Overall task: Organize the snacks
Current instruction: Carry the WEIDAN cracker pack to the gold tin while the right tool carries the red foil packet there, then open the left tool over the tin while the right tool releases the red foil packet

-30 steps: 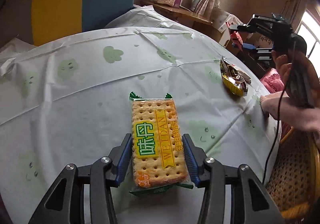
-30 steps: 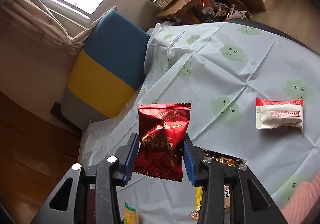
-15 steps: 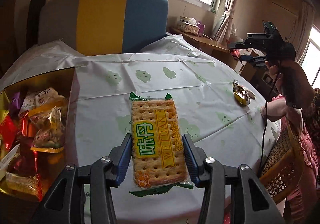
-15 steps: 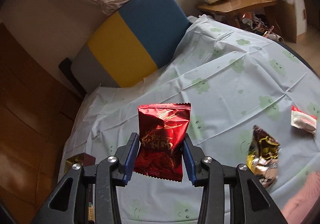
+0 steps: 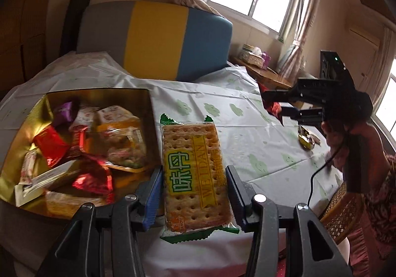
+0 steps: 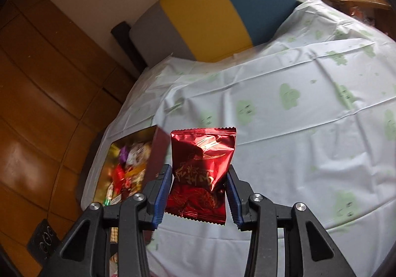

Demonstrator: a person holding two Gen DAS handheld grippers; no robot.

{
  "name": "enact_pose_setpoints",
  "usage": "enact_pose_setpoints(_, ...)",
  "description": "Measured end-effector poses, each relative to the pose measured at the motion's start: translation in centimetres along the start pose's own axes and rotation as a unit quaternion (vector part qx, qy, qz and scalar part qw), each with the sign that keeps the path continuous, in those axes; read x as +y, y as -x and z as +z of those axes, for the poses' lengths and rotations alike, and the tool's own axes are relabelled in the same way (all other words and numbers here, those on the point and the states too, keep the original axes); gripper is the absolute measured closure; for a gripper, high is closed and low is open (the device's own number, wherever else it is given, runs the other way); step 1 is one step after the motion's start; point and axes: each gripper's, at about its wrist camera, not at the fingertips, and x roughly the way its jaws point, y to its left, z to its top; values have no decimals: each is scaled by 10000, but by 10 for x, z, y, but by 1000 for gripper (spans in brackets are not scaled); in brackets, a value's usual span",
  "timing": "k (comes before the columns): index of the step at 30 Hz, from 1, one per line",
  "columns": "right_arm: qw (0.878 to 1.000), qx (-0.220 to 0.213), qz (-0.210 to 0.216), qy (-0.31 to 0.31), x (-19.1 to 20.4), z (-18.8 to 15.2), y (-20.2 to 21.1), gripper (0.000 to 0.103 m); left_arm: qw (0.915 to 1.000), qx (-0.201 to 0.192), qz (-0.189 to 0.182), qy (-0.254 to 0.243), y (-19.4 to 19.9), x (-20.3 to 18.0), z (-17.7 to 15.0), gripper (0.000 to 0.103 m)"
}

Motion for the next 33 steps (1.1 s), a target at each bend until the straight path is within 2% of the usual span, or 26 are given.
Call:
enact_pose_setpoints(10, 9974, 325, 242, 602, 80, -37, -46, 60, 9952, -285, 448, 822, 37, 80, -4, 53)
enact_pose_setpoints(15, 9927, 619, 304, 992, 119, -55, -71, 60, 9902, -240, 745, 1160, 39, 125, 1, 53)
enact_pose_setpoints(20, 9864, 867, 187, 1380, 148, -73, -93, 59, 9863, -129, 999, 1307, 32, 162, 7, 53)
enact_pose_setpoints(24, 9803, 998, -61, 1704, 163, -86, -109, 59, 9846, 38, 1132, 1332, 18, 183, 12, 53)
enact_pose_setpoints(29, 9722, 1072, -396, 2042, 173, -96, -126, 58, 9825, 331, 1296, 1296, 0, 193, 10, 53)
enact_pose_setpoints(33, 9700, 1150, -501, 2081, 175, -100, -136, 58, 9796, 466, 1403, 1359, -8, 198, 5, 53)
